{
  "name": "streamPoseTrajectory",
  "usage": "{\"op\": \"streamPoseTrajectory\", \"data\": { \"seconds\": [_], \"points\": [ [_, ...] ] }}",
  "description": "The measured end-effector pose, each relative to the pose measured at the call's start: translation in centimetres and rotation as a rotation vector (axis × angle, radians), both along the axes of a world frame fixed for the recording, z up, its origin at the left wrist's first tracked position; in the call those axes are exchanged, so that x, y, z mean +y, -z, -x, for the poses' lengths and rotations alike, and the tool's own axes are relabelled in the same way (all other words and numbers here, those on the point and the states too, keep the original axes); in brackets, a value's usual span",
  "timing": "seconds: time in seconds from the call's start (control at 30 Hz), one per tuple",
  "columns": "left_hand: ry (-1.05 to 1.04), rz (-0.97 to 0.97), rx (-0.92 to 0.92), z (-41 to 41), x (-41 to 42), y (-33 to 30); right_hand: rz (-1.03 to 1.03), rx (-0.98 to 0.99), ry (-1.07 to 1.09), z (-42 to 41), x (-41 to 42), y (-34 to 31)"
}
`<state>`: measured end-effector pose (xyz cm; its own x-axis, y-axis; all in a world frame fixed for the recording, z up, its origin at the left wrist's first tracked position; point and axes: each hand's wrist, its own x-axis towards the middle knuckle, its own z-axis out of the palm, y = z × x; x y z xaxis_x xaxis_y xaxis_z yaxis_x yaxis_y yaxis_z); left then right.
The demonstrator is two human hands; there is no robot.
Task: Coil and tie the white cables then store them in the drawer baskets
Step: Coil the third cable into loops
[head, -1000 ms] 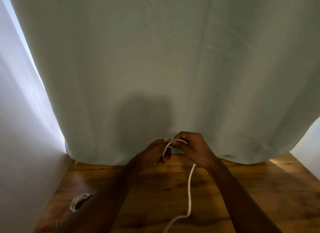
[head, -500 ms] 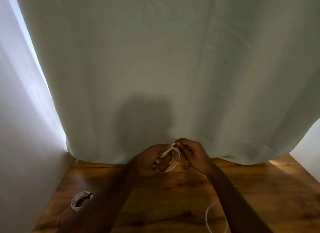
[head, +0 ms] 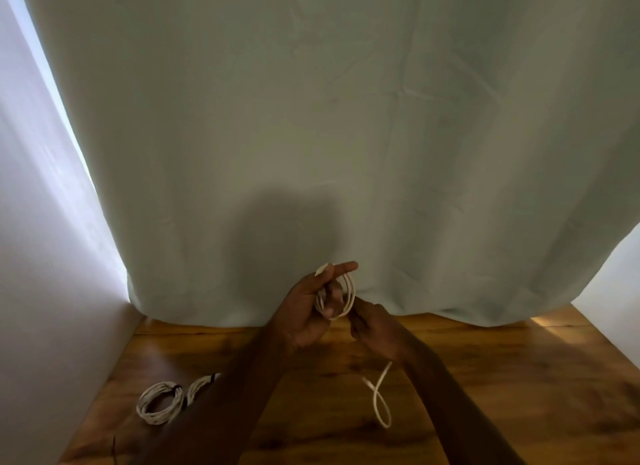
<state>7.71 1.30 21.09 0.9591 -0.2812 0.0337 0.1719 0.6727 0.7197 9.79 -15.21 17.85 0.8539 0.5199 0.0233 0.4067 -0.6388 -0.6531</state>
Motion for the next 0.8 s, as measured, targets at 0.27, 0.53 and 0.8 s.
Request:
{"op": "streamPoseTrajectory", "data": {
  "seconds": [0.27, 0.53, 0.8],
  "points": [
    [-0.121, 0.213, 0.153, -0.8, -0.6, 0.4, 0.021, -0.089, -0.058, 2.0, 0.9, 0.0],
    [-0.38, 0.133, 0.123, -2.2, 0.1, 1.2, 0.117, -0.068, -0.126, 2.2, 0.4, 1.3],
    [-0.549, -0.152, -0.018, -1.6, -0.5, 1.6, 0.115, -0.142, -0.24, 2.8, 1.4, 0.2]
  ]
}}
